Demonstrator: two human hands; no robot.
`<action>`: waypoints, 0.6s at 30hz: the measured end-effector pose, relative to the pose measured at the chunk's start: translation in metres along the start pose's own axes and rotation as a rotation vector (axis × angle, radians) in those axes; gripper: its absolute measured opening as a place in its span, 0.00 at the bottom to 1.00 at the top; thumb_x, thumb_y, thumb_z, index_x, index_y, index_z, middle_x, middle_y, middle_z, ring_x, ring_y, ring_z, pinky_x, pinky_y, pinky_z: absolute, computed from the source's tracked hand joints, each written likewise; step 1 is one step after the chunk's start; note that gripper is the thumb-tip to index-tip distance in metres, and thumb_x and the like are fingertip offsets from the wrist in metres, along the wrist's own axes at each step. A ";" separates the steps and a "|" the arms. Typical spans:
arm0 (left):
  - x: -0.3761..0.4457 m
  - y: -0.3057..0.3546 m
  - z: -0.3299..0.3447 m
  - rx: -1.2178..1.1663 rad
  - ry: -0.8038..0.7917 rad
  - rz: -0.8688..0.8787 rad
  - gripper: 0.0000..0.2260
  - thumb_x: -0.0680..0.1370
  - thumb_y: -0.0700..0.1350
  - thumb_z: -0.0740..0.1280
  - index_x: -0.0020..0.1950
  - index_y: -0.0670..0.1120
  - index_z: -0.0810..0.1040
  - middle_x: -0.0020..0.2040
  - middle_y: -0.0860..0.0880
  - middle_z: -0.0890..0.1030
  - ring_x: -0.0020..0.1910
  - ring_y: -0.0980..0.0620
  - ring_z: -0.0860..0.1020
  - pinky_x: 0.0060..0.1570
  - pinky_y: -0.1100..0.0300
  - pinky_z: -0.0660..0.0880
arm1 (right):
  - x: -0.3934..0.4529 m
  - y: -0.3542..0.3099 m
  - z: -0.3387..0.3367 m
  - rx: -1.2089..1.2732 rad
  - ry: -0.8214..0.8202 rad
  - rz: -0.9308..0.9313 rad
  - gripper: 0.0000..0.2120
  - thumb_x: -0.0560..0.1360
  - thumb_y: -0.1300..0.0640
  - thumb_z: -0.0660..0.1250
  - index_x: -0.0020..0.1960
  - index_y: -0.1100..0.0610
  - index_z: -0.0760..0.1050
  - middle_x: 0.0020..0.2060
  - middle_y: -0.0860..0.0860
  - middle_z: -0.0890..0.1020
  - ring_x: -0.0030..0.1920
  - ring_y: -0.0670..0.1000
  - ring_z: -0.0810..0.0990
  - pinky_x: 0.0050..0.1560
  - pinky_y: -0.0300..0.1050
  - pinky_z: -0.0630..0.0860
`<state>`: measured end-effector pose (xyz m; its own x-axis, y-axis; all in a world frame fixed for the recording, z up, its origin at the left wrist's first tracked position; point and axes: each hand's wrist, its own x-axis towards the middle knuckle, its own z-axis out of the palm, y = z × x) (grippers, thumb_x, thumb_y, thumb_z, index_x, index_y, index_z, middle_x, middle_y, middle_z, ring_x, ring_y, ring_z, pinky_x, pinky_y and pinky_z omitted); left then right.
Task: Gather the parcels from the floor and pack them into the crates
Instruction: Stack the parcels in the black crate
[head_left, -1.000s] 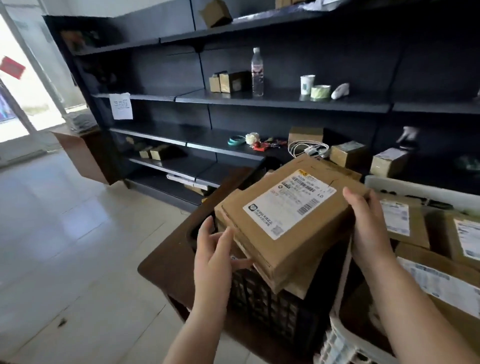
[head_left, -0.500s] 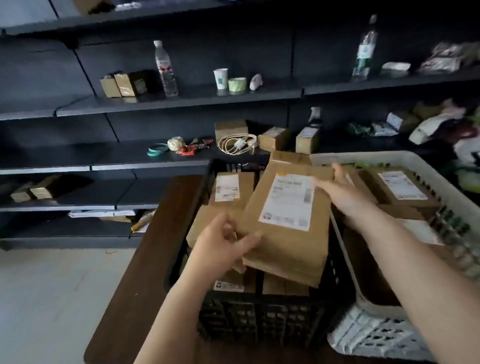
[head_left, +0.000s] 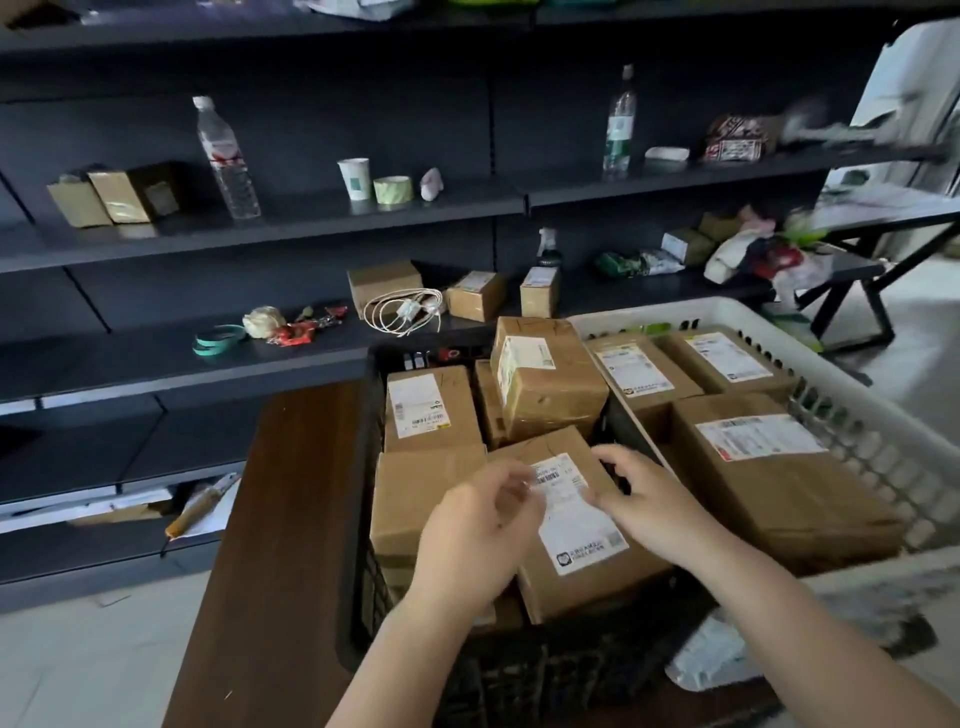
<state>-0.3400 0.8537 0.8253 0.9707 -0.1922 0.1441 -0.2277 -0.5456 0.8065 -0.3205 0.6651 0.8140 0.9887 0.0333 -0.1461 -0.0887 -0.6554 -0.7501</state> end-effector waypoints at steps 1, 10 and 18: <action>0.008 0.002 -0.006 -0.049 0.023 0.009 0.07 0.75 0.52 0.65 0.50 0.64 0.73 0.44 0.64 0.78 0.39 0.65 0.76 0.40 0.64 0.77 | 0.009 0.000 -0.005 0.024 0.035 0.000 0.24 0.76 0.48 0.64 0.70 0.47 0.63 0.68 0.45 0.68 0.52 0.38 0.72 0.44 0.27 0.66; 0.150 -0.009 0.002 -0.038 0.026 -0.241 0.21 0.75 0.51 0.66 0.67 0.53 0.66 0.58 0.57 0.74 0.43 0.63 0.72 0.35 0.70 0.66 | 0.125 0.009 -0.040 -0.029 0.079 0.091 0.28 0.74 0.43 0.64 0.70 0.52 0.62 0.65 0.50 0.73 0.64 0.54 0.71 0.66 0.57 0.66; 0.190 -0.040 0.028 -0.039 -0.062 -0.480 0.20 0.77 0.50 0.63 0.67 0.47 0.68 0.60 0.49 0.76 0.49 0.55 0.70 0.47 0.62 0.68 | 0.185 0.008 -0.012 -0.215 0.174 -0.029 0.28 0.75 0.41 0.59 0.70 0.56 0.62 0.62 0.53 0.75 0.66 0.57 0.69 0.73 0.60 0.47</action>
<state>-0.1482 0.8160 0.8043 0.9588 0.0249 -0.2830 0.2490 -0.5534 0.7949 -0.1369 0.6574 0.7887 0.9980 -0.0638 0.0002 -0.0511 -0.8016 -0.5956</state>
